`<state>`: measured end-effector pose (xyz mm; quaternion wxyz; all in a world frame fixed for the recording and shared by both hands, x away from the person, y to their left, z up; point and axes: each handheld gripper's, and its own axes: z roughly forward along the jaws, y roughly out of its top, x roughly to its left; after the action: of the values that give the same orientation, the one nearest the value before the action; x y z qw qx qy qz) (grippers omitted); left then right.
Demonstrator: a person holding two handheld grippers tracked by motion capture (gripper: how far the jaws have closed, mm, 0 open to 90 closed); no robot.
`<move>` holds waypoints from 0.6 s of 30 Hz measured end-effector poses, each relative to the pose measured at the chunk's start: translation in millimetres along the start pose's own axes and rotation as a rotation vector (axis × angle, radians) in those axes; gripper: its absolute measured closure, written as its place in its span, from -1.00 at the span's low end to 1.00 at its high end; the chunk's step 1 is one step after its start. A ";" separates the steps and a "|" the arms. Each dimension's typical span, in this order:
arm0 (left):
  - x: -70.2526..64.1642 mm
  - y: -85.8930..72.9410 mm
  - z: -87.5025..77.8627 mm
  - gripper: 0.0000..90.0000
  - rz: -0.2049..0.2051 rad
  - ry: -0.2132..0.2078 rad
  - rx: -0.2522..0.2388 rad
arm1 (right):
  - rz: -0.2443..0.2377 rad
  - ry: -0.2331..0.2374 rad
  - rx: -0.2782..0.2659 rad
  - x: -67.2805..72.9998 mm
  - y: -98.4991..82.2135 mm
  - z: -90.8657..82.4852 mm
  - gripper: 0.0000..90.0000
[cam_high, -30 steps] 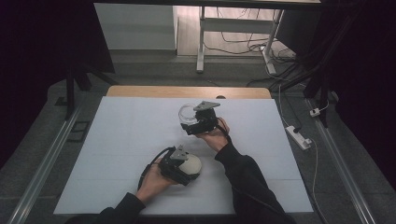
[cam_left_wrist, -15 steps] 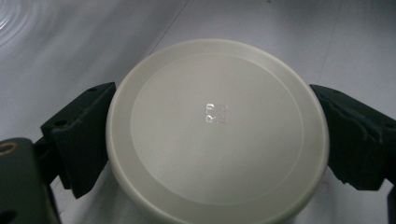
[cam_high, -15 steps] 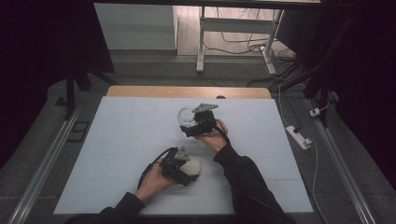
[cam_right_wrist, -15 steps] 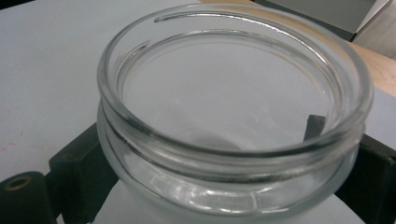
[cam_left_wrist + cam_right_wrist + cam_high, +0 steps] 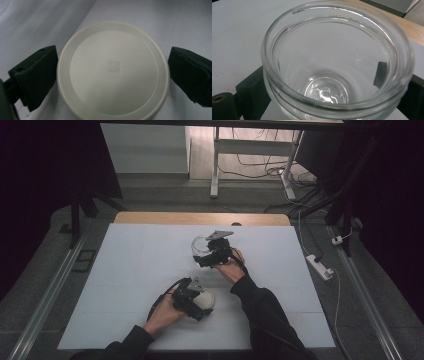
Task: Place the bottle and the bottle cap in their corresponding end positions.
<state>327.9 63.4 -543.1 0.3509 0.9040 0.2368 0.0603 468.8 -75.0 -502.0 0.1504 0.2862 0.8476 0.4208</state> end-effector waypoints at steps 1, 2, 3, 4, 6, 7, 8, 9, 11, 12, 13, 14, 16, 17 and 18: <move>0.2 -0.3 -0.3 -1.00 -0.007 -0.002 -0.008 | 0.000 0.000 0.000 0.0 0.0 0.0 -0.90; 0.4 -0.6 -0.4 -1.00 -0.017 -0.006 -0.018 | 0.000 0.000 0.001 0.2 0.3 -0.2 -0.91; 1.3 -0.8 -1.2 -1.00 -0.016 -0.009 -0.021 | -0.002 0.003 0.000 0.1 0.4 -0.5 -0.93; 1.8 -1.1 -2.0 -1.00 -0.018 -0.008 -0.027 | 0.000 0.009 0.000 -0.1 0.5 -0.6 -0.95; 2.6 -1.7 -3.2 -1.00 -0.029 -0.009 -0.038 | 0.009 0.026 0.006 -0.6 0.8 -1.1 -1.00; 3.0 -1.9 -4.3 -1.00 -0.031 -0.006 -0.040 | 0.011 0.030 0.004 -0.8 0.8 -1.8 -1.00; 3.3 -2.1 -5.6 -1.00 -0.036 -0.007 -0.048 | 0.011 0.032 0.004 -1.4 0.7 -2.6 -1.00; 3.8 -2.3 -7.1 -1.00 -0.042 -0.009 -0.056 | 0.015 0.037 0.003 -1.7 0.8 -3.3 -1.00; 4.4 -2.8 -10.6 -1.00 -0.056 -0.018 -0.079 | 0.018 0.047 0.010 -2.7 0.6 -5.5 -1.00; 4.8 -3.2 -12.8 -1.00 -0.060 -0.024 -0.091 | 0.020 0.051 0.010 -3.2 0.5 -7.1 -1.00; 5.2 -3.5 -15.0 -1.00 -0.065 -0.028 -0.100 | 0.025 0.054 0.011 -3.4 0.4 -9.1 -1.00; 5.7 -3.8 -17.0 -1.00 -0.072 -0.033 -0.108 | 0.026 0.058 0.011 -4.0 0.1 -11.4 -1.00; 6.8 -4.2 -20.8 -1.00 -0.087 -0.047 -0.123 | 0.039 0.072 0.010 -4.9 -1.1 -16.9 -1.00; 7.3 -4.3 -22.0 -1.00 -0.093 -0.053 -0.127 | 0.044 0.076 0.008 -4.9 -1.6 -19.1 -1.00; 8.1 -4.6 -23.8 -1.00 -0.104 -0.065 -0.134 | 0.044 0.077 0.005 -4.9 -1.9 -20.7 -1.00</move>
<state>326.7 84.6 -528.9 0.4206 0.8665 0.2674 0.0285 461.7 -91.9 -491.1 0.1075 0.2890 0.8473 0.4324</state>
